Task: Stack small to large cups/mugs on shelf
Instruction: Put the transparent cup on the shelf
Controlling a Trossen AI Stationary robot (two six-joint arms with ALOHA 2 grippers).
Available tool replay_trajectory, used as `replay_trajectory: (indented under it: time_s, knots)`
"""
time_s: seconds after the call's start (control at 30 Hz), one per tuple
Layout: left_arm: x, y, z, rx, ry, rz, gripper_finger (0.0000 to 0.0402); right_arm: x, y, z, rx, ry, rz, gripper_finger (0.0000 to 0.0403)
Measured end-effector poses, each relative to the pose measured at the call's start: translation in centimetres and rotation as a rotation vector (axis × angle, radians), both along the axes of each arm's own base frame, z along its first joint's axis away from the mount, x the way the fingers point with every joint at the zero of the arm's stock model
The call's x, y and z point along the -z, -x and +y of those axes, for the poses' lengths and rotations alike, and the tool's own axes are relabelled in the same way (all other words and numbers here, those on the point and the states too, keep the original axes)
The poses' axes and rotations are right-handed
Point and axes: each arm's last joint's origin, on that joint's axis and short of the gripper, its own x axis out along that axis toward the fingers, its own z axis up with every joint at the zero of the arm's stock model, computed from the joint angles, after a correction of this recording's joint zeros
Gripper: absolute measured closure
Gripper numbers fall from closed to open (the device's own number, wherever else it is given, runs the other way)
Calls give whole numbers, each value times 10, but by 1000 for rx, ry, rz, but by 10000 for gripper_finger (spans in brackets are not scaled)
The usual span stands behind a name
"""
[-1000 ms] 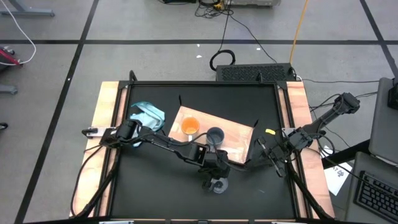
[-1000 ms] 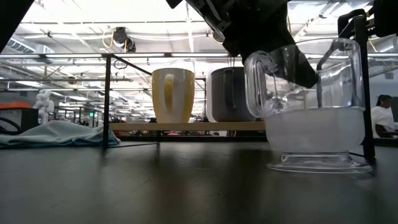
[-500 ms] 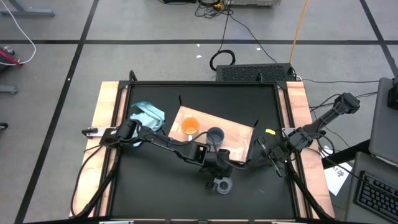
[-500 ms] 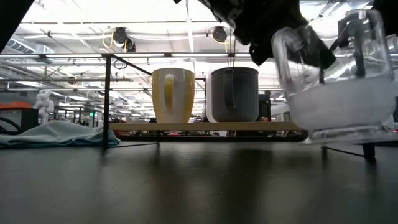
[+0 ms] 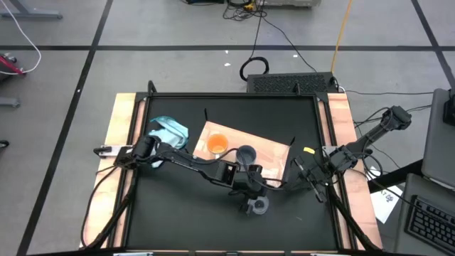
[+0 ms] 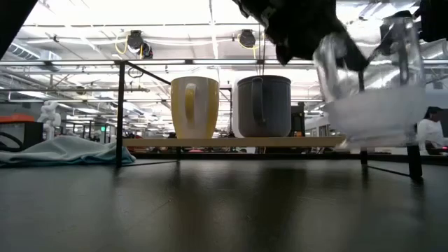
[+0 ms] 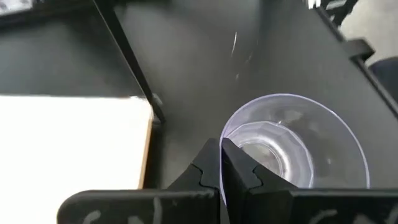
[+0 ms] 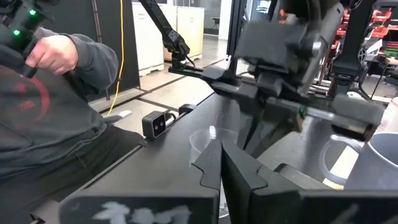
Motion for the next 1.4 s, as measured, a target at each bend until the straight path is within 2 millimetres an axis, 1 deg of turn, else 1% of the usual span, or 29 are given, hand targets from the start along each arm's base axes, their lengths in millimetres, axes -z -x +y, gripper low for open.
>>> replay_trajectory:
  time_s: [0.07, 0.2, 0.3, 0.4, 0.53, 0.6, 0.8, 0.93, 1.4]
  knots:
    - [-9, 4, 1, -3, -8, -5, 401, 0, 0, 0, 0, -2, -3, 403]
    - [-37, 13, 3, 5, -8, -62, 401, -1, 0, 0, -1, -5, -7, 403]
    - [-53, 19, 4, 7, -7, -92, 401, -1, 0, 0, -1, -5, -7, 403]
    - [-67, 23, 8, 4, -9, -122, 401, -1, 0, 0, 0, -3, -10, 403]
    - [-76, 29, 14, -12, -31, -128, 401, -1, 0, 0, 0, -4, -12, 403]
    - [-78, 31, 19, -20, -37, -111, 401, -1, 0, 0, -1, -4, -12, 403]
    - [-87, 31, 29, -47, -36, -143, 401, -1, 0, 0, -1, -1, -8, 403]
    - [-86, 31, 34, -61, -31, -136, 401, -1, 0, 0, -1, -1, -8, 403]
    - [-86, 32, 29, -47, -29, -132, 402, -1, 0, 0, -1, -1, -8, 403]
